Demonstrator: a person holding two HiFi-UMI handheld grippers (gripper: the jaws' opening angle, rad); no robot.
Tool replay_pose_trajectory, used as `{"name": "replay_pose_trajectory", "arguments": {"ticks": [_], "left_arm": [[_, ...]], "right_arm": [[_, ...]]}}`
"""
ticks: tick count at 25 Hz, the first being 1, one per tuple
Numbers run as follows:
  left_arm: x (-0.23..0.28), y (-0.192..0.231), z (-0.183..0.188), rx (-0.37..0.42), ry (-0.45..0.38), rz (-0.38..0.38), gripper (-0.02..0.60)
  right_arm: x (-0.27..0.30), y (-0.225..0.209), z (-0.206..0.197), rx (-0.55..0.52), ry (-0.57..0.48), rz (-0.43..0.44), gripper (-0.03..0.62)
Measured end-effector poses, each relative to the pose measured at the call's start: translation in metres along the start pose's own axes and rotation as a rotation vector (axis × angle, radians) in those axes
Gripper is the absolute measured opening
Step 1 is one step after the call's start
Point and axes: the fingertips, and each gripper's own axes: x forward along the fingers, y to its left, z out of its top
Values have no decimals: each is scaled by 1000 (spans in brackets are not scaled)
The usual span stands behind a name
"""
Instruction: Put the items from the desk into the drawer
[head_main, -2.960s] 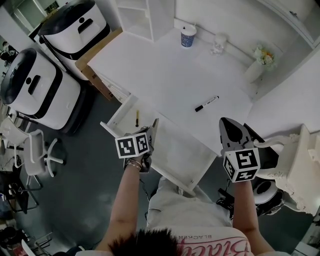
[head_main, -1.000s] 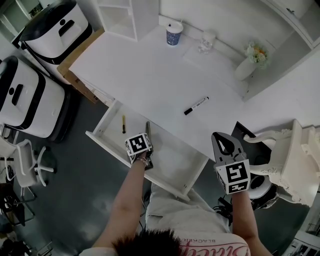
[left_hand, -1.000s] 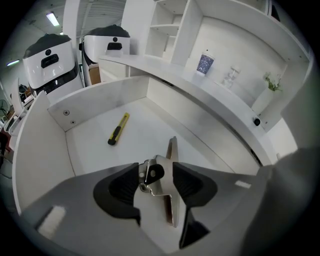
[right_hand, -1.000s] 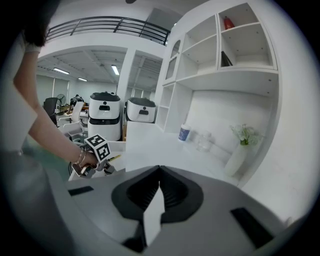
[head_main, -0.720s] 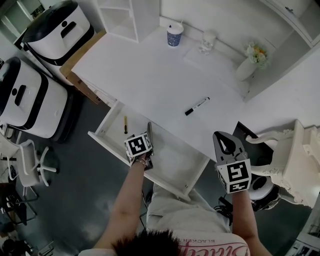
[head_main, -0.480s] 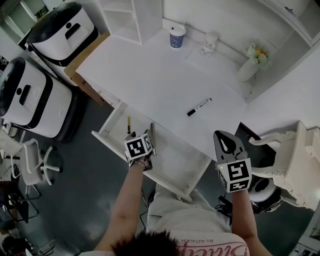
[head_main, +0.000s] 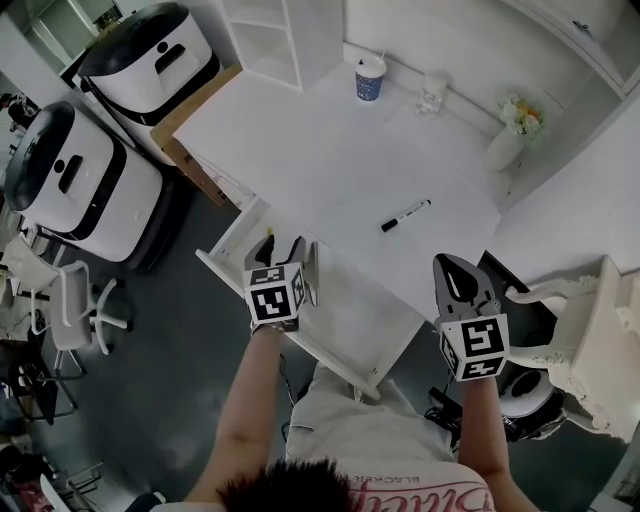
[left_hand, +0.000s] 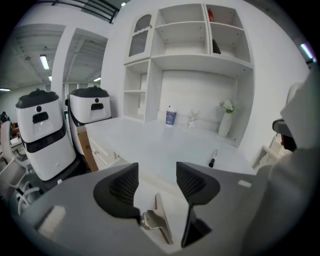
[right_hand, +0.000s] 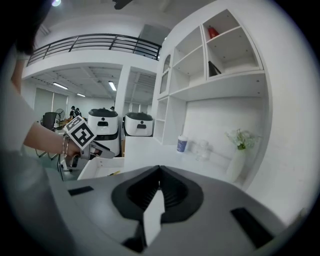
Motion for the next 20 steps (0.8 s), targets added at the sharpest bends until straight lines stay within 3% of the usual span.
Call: {"name": "replay_pose_trajectory", "arguments": {"ticks": [5,12,16,20], "left_arm": [[-34,-17,47,102,-151,-1,215],[-89,-50,101,217,-381,10,93],[-118,-62,119,241,-463,39,12],[-145,-64,128,240,-511,69,9]], "right_arm": [[-13,-9,18,0,-59,-10,8],[-32,-21,45,-1,-147,2,8],[-44,-26,56,-8,-189,19,8],[-53,-26,64,-6,-228,38,8]]}}
